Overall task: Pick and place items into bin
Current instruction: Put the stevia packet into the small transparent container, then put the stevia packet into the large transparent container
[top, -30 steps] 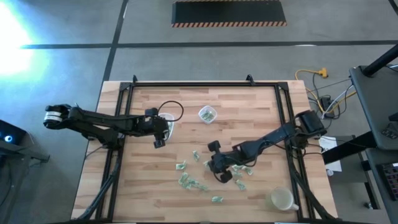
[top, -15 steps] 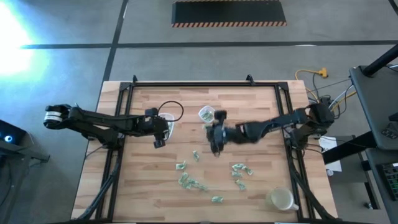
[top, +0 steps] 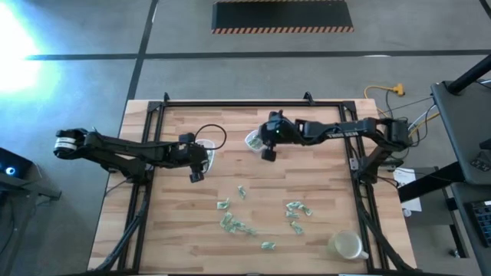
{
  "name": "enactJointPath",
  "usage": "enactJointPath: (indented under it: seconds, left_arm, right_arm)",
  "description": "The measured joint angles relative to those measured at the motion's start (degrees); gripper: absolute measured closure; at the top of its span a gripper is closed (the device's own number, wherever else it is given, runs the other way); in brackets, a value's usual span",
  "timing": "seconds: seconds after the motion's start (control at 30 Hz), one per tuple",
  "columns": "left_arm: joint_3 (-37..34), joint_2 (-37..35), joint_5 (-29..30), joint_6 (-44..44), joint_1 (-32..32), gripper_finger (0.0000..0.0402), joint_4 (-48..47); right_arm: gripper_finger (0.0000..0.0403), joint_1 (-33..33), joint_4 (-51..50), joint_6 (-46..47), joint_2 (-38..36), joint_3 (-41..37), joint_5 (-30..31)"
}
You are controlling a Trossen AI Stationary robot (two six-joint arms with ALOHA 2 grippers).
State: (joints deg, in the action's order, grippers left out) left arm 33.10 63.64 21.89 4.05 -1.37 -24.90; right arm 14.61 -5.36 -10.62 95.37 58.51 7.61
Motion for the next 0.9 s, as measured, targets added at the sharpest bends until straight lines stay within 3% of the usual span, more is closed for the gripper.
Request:
enactJointPath:
  seconds: [0.5, 0.9]
  left_arm:
    - [0.0, 0.0, 0.02, -0.28, -0.01, 0.0217, 0.43]
    - [0.0, 0.0, 0.02, -0.28, -0.02, 0.0217, 0.39]
  right_arm:
    - [0.0391, 0.84, 3.97, -1.06, 0.22, -1.87, -2.28]
    - [0.0298, 0.86, 4.87, -3.67, 1.83, -2.19, -2.07]
